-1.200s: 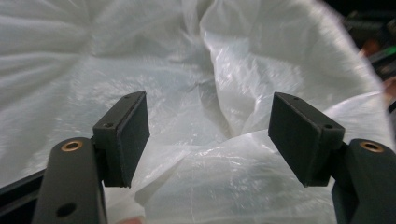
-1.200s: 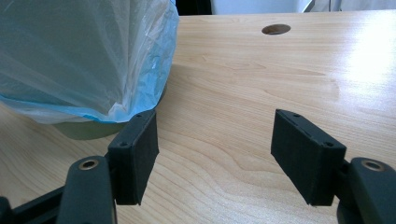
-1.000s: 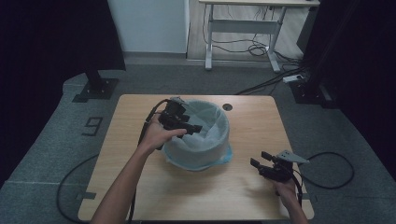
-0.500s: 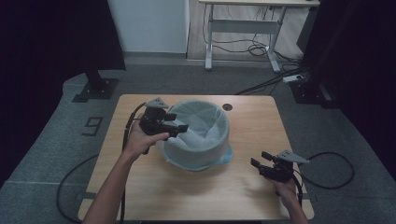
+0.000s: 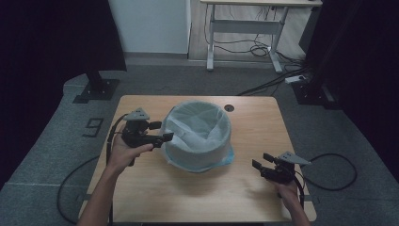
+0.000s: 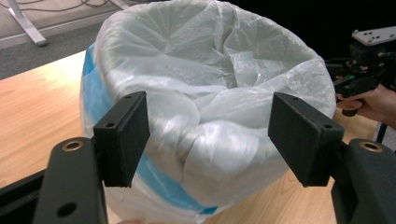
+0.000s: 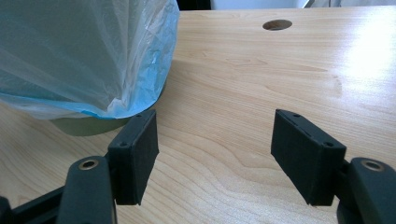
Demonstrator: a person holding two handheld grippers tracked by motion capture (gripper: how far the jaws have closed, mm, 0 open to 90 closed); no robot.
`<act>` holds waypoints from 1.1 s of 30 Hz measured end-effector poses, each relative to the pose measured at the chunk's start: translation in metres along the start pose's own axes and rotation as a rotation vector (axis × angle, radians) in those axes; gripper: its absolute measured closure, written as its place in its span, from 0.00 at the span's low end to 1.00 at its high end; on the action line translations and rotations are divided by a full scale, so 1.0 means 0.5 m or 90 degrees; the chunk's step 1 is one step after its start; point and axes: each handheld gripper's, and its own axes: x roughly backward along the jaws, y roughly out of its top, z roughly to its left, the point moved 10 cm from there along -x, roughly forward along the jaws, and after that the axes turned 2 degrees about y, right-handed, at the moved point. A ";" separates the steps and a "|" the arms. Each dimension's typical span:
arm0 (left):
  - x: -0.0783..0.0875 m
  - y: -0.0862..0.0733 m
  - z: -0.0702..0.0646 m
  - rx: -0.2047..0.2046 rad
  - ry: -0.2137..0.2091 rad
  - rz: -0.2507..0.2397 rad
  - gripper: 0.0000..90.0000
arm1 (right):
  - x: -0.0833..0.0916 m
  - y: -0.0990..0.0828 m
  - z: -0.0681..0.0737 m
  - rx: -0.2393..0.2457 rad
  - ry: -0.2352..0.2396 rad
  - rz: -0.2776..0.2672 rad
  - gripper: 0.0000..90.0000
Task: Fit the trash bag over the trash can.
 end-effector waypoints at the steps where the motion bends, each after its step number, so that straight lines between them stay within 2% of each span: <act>1: 0.004 -0.005 0.003 0.002 0.002 -0.001 0.32 | 0.000 0.000 0.000 0.000 0.000 0.000 0.35; 5: 0.021 -0.035 0.018 0.014 0.005 0.001 0.33 | 0.000 -0.001 -0.001 -0.001 0.000 0.001 0.35; 6: 0.028 -0.051 0.028 0.018 0.015 0.004 0.33 | 0.000 -0.001 -0.001 -0.001 0.000 0.001 0.35; 7: 0.028 -0.051 0.028 0.018 0.015 0.004 0.33 | -0.001 -0.001 -0.002 -0.001 -0.001 0.001 0.35; 10: 0.043 -0.086 0.045 0.029 0.025 0.007 0.33 | -0.001 -0.003 -0.003 -0.002 -0.001 0.002 0.35; 12: 0.045 -0.091 0.048 0.031 0.029 0.007 0.33 | -0.002 -0.003 -0.003 -0.001 -0.002 0.003 0.35; 16: 0.054 -0.129 0.058 0.036 0.041 0.014 0.34 | -0.005 -0.007 -0.002 -0.001 -0.002 0.008 0.34; 17: 0.054 -0.129 0.058 0.036 0.041 0.014 0.34 | -0.005 -0.007 -0.002 -0.001 -0.002 0.008 0.34; 25: 0.043 -0.188 0.067 0.041 0.055 0.040 0.34 | -0.006 -0.010 -0.002 -0.001 -0.002 0.010 0.34; 31: 0.033 -0.225 0.073 0.061 0.050 0.045 0.34 | -0.009 -0.012 -0.002 0.000 -0.001 0.014 0.34; 32: 0.029 -0.236 0.073 0.072 0.041 0.045 0.34 | -0.009 -0.012 -0.001 0.001 -0.001 0.014 0.34; 33: 0.029 -0.236 0.073 0.072 0.041 0.045 0.34 | -0.009 -0.012 -0.001 0.001 -0.001 0.014 0.34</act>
